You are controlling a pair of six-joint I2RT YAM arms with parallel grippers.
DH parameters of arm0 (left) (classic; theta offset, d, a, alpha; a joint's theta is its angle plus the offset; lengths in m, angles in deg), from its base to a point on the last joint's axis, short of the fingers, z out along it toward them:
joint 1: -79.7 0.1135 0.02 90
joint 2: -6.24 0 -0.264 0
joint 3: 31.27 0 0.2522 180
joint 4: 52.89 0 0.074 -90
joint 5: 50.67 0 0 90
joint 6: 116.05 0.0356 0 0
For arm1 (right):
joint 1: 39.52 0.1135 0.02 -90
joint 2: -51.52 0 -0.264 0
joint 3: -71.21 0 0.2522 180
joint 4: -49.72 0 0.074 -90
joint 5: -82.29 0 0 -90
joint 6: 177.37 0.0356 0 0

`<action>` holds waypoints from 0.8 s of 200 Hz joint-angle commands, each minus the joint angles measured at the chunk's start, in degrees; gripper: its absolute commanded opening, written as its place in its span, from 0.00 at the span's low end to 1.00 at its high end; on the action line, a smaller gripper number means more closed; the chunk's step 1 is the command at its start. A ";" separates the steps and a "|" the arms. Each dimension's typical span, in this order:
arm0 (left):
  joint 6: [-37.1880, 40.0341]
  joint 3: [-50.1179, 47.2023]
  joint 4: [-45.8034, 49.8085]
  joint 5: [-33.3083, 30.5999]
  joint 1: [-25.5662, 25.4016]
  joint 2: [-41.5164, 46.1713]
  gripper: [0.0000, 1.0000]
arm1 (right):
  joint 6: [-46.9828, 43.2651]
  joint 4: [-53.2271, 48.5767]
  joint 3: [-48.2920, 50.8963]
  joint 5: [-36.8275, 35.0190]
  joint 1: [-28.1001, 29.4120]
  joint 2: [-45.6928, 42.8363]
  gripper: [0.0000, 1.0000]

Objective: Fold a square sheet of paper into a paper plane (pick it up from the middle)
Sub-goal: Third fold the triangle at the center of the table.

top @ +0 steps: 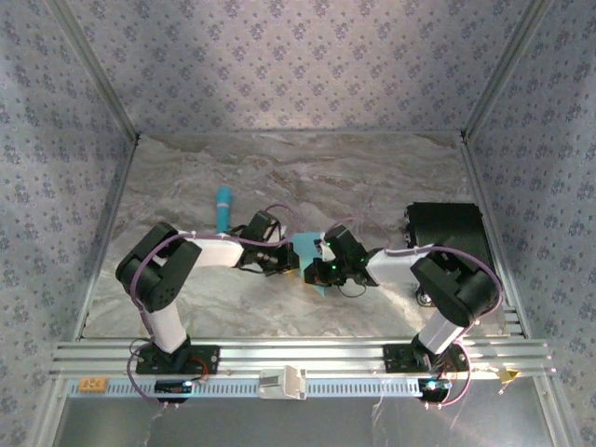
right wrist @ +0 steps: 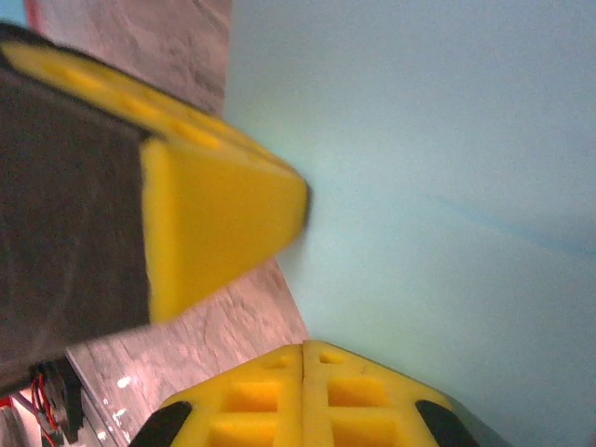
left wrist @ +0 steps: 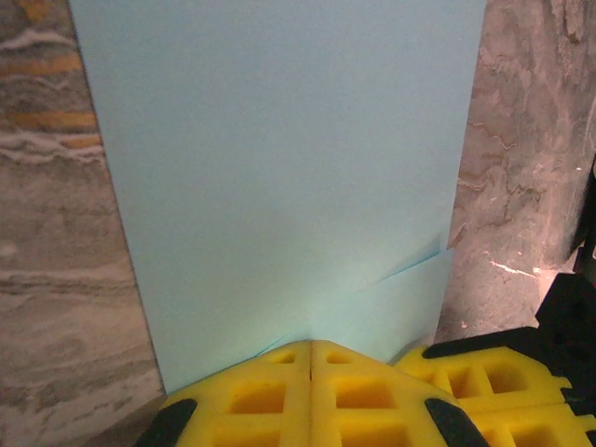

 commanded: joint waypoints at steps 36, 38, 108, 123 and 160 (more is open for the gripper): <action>1.60 -0.83 3.96 -3.58 1.22 -2.90 0.00 | 0.75 -7.64 8.74 -1.09 0.00 -9.59 0.03; 1.62 -0.81 3.93 -3.54 1.17 -2.88 0.00 | 0.88 -7.73 9.13 -1.13 -0.05 -9.90 0.03; 1.52 -0.54 3.92 -2.96 1.23 -2.35 0.00 | 0.46 -11.72 9.67 -1.24 -1.42 -21.01 0.04; 1.49 -0.54 3.96 -2.93 1.23 -2.16 0.00 | -0.18 -11.90 7.03 -1.25 -1.76 -20.91 0.04; 1.61 -0.23 3.92 -2.82 1.09 -2.25 0.00 | 0.04 -8.57 1.86 0.16 -3.07 -12.77 0.04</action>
